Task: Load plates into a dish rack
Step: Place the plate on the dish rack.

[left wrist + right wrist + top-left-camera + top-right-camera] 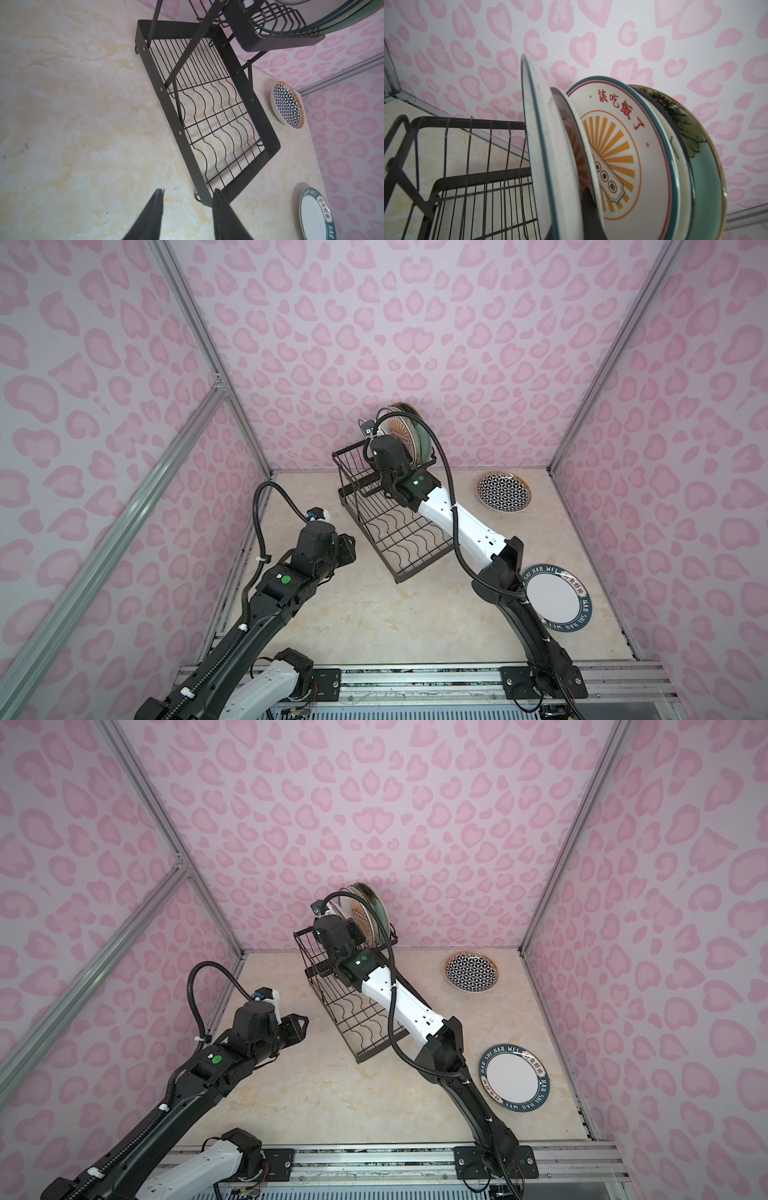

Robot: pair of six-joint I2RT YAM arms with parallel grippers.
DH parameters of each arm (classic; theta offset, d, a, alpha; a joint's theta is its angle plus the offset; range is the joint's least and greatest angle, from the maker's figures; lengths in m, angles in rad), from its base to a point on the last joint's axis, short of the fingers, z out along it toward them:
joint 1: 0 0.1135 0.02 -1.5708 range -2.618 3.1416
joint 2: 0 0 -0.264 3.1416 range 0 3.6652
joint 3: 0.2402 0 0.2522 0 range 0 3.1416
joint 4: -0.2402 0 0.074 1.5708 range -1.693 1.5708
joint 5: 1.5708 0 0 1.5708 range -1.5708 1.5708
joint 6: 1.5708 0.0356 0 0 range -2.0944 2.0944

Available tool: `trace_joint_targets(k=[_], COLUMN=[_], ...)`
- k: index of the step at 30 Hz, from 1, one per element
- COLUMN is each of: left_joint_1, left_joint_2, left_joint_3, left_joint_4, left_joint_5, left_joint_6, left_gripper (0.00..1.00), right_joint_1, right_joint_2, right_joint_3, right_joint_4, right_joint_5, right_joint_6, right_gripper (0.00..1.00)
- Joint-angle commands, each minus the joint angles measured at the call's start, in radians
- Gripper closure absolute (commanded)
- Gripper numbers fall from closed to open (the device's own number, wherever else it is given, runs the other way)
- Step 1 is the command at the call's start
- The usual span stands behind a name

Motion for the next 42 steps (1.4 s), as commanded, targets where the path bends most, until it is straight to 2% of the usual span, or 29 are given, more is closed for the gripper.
trace_joint_targets(k=[1,3,12,20,30,42], left_joint_1=[0.002,0.002,0.002,0.002,0.002,0.002], left_joint_2=[-0.009,-0.012,-0.021,-0.019,-0.025,-0.025], left_joint_3=[0.004,0.004,0.006,0.016,0.022,0.036], left_joint_4=[0.006,0.005,-0.002,-0.002,-0.010,-0.025], left_joint_5=[0.013,0.012,0.010,0.011,0.010,0.004], left_joint_6=[-0.006,-0.006,-0.006,-0.001,0.003,0.010], left_gripper=[0.58,0.58,0.58,0.58,0.58,0.58], right_joint_1=[0.000,0.000,-0.002,0.006,0.021,0.030], right_joint_2=[0.015,0.011,-0.017,-0.057,-0.098,-0.263], right_joint_3=[0.007,0.006,0.006,-0.002,-0.033,-0.189], right_joint_4=[-0.024,-0.028,-0.031,-0.032,-0.012,0.056], right_joint_5=[0.004,0.003,-0.013,-0.021,-0.036,-0.080], right_joint_6=[0.026,0.030,0.044,0.054,0.062,0.092], right_gripper=[0.88,0.81,0.62,0.56,0.55,0.54])
